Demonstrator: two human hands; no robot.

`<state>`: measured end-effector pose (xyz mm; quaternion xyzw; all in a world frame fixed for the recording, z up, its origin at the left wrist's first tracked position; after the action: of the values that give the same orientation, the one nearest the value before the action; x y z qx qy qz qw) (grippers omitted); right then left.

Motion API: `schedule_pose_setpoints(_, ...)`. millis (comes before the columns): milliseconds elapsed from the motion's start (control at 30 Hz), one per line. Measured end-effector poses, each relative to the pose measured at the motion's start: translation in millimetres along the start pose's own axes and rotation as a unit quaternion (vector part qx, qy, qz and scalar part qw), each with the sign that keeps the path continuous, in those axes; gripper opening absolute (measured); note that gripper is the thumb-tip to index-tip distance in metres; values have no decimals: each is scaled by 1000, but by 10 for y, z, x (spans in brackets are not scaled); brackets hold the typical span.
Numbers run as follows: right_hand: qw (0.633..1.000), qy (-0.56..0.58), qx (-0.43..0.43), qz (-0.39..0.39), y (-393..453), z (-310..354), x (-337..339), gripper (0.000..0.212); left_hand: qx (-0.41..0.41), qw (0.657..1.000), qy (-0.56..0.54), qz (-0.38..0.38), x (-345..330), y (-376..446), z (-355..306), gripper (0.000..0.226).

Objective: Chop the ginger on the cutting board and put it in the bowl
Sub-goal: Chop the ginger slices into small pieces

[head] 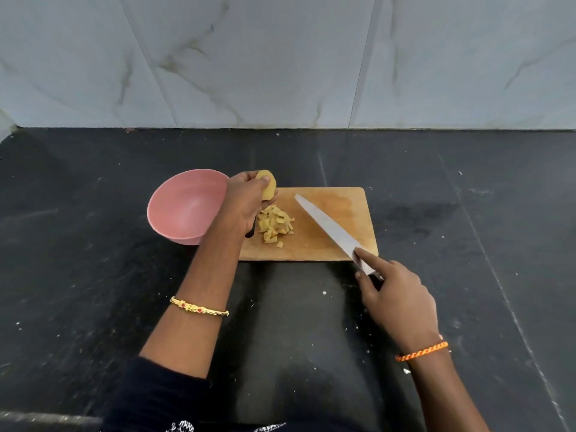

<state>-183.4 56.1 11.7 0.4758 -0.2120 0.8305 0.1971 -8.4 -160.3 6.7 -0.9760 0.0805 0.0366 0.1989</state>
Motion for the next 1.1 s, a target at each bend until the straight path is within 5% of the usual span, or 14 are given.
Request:
schedule_pose_setpoints(100,999,10,2,-43,-18,-37,14,41,-12,998,53,5,-13,62,6,23)
schedule_pose_setpoints(200,987,146,-19,-60,5,-142,-54,34,-67,984,162,25,-171,58,12,28)
schedule_pose_setpoints(433,928,347,-86,-103,230,-295,-103,21,-349,865,351,80,-935,-301,7,19)
schedule_pose_setpoints(833,944,318,-84,-19,547,-223,-336,30,-215,784,559,163,-1081,-121,244,46)
schedule_pose_setpoints(1100,967,242,-63,49,883,-31,-378,32,-208,855,466,88,-1002,-143,342,47)
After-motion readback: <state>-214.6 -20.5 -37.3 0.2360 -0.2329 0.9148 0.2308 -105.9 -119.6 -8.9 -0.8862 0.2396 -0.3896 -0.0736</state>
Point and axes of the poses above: each hand's wrist, its own y-axis towards the middle knuckle, its own x-axis out of the back of the hand, z = x × y, the point moved 10 cm from there along y, towards the middle knuckle, and after that the axes turned 3 degrees about z, right-handed, at the moved point
